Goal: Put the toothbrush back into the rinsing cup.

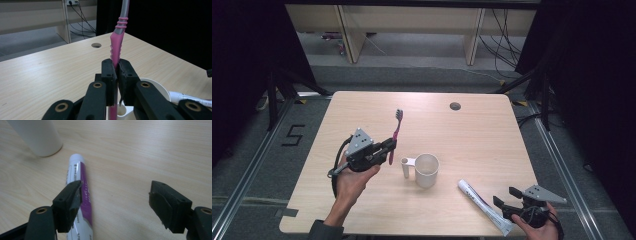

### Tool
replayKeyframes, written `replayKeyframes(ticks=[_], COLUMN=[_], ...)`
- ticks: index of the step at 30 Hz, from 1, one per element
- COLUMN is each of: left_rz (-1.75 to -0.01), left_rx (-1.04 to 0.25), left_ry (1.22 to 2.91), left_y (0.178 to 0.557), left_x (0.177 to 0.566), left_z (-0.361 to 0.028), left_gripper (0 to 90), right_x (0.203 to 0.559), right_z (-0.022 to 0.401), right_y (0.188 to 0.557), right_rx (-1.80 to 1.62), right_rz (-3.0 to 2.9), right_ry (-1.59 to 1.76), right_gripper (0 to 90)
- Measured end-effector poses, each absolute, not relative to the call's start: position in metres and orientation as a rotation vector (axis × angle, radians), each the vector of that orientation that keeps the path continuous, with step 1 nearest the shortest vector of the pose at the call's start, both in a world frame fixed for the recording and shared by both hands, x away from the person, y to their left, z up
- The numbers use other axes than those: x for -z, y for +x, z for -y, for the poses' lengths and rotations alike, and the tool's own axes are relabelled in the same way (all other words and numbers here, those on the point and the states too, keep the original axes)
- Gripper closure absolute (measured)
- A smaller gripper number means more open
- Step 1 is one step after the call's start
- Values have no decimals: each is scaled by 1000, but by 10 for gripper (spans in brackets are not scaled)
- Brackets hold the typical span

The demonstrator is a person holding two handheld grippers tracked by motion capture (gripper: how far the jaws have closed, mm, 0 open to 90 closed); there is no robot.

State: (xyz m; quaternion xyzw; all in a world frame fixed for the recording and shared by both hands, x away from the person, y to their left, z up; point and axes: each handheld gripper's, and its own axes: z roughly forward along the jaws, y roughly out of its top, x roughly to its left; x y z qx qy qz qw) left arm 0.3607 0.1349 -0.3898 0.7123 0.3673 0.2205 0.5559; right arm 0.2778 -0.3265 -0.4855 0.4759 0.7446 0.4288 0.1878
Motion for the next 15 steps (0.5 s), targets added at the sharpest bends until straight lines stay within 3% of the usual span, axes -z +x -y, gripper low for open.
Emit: replayKeyframes(ticks=[15], left_rz=[-874], left_rx=[-519], left_ry=[1657], left_y=[374], left_x=[392], left_z=[-119], left_gripper=[833], right_x=[487], right_z=[324], right_y=[278], right_rx=[-1208], right_rz=[-2076], right_ry=[1367], right_gripper=[278])
